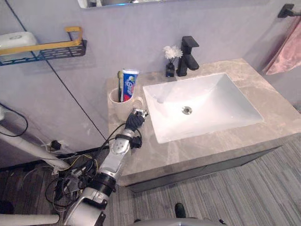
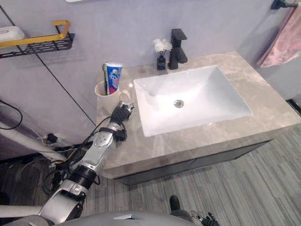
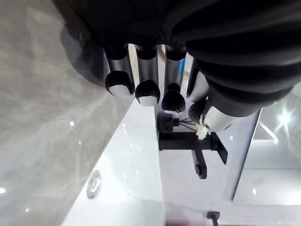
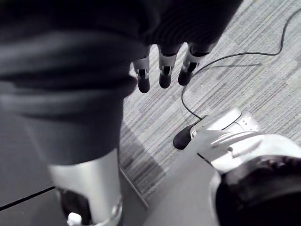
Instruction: Organize washtable
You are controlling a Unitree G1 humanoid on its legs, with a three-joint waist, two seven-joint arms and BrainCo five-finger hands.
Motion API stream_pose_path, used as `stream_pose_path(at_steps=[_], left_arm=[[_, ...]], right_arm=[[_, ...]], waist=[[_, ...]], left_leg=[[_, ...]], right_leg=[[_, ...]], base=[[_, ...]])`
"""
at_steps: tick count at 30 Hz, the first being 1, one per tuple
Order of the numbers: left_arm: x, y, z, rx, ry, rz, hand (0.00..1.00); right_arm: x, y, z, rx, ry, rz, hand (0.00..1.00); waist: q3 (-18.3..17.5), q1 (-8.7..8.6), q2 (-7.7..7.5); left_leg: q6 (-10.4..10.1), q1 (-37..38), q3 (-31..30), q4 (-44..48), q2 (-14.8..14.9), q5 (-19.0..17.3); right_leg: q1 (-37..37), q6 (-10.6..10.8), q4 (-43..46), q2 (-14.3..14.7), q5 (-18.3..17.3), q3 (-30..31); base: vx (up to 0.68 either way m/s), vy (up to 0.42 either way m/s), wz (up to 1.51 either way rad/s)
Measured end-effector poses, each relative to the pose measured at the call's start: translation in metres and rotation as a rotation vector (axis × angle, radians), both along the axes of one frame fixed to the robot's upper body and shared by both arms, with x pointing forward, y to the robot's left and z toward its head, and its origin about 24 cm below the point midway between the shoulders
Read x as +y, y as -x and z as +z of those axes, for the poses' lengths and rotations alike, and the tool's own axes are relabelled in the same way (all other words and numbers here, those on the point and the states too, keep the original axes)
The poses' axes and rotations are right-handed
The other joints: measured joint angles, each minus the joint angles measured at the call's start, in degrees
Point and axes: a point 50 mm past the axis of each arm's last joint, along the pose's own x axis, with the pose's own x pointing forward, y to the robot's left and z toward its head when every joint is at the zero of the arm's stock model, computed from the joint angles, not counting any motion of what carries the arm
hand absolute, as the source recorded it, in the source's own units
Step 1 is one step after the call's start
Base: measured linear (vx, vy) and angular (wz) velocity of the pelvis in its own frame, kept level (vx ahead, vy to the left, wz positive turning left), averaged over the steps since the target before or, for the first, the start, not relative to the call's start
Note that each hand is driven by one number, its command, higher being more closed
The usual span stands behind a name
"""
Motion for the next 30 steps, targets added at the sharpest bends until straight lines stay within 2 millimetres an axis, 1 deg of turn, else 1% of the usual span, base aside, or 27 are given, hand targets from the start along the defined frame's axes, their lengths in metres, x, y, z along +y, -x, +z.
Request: stream_pose_path(at_steps=[3,6,8,12,15,18,27,29,30], left_arm=[[0.003,-0.01,0.013,-0.04,-0.024,0.009,1.0],[0.006,-0.015,0.021,-0.062,-0.031,0.024,1.0],[0.009,-0.021,0.028,-0.079,-0.047,0.029,1.0],[0.017,-0.026,0.037,-0.106,-0.068,0.049,1.0],[0.023,-0.027,0.04,-0.12,-0.086,0.076,1.0],[0.024,-0.031,0.046,-0.141,-0.105,0.082,1.0],[0.025,-0.031,0.041,-0.12,-0.114,0.082,1.0],[0.021,-0.027,0.038,-0.116,-0.117,0.066,1.0],[0.018,-0.021,0.035,-0.116,-0.114,0.043,1.0]], right_arm=[[-0.001,0.001,0.0,0.002,0.0,-0.011,0.0],[-0.002,0.002,0.0,0.0,0.0,-0.025,0.0],[-0.002,0.002,0.0,-0.005,-0.005,-0.03,0.0],[-0.002,0.001,0.0,-0.009,-0.01,-0.029,0.0],[-0.002,0.001,0.0,-0.011,-0.009,-0.029,0.0],[-0.002,0.001,0.0,-0.012,-0.008,-0.029,0.0],[-0.002,0.001,0.0,-0.013,-0.009,-0.029,0.0],[-0.001,0.001,0.0,-0.012,-0.01,-0.028,0.0],[-0.001,0.001,0.0,-0.012,-0.01,-0.027,0.0]], waist=[[0.8,-0.25,0.09],[1.7,-0.98,0.55],[2.3,-1.03,0.56],[3.5,-1.21,0.43],[4.1,-1.31,0.33],[4.2,-1.25,0.28],[4.2,-1.26,0.29],[4.2,-1.28,0.3],[4.2,-1.24,0.3]], left_leg=[[0.0,-0.7,1.2,0.1,0.0,0.0],[0.0,-0.8,1.5,0.1,0.1,-0.2],[0.0,-0.9,2.0,0.1,0.1,-0.2],[0.1,-1.1,3.2,0.5,0.1,-0.5],[0.1,-1.5,4.0,1.4,0.1,-0.9],[0.1,-2.8,3.9,1.8,0.1,-0.9],[0.1,-1.8,3.3,1.9,0.0,-0.9],[0.1,-1.5,2.8,2.0,0.0,-0.9],[0.1,-1.4,2.5,2.0,0.0,-0.9]], right_leg=[[-1.1,0.0,0.0,0.2,0.4,1.1],[-1.3,0.1,0.3,0.3,0.6,1.3],[-1.6,0.1,0.4,0.4,0.8,1.4],[-2.3,0.1,0.4,0.5,1.5,2.3],[-2.7,0.1,0.2,0.5,1.7,3.0],[-3.8,0.0,0.3,0.5,2.0,3.0],[-2.5,0.0,0.4,0.2,2.1,2.3],[-1.9,0.0,0.4,0.0,2.1,1.7],[-1.6,0.0,0.4,-0.1,2.0,1.0]], base=[[0.02,0.001,-0.18],[0.02,-0.002,-0.09],[0.0,0.005,-0.11],[-0.02,0.007,-0.17],[-0.04,0.004,-0.13],[-0.02,-0.004,0.0],[0.0,0.005,0.02],[-0.01,0.015,0.13],[-0.01,0.011,0.11]])
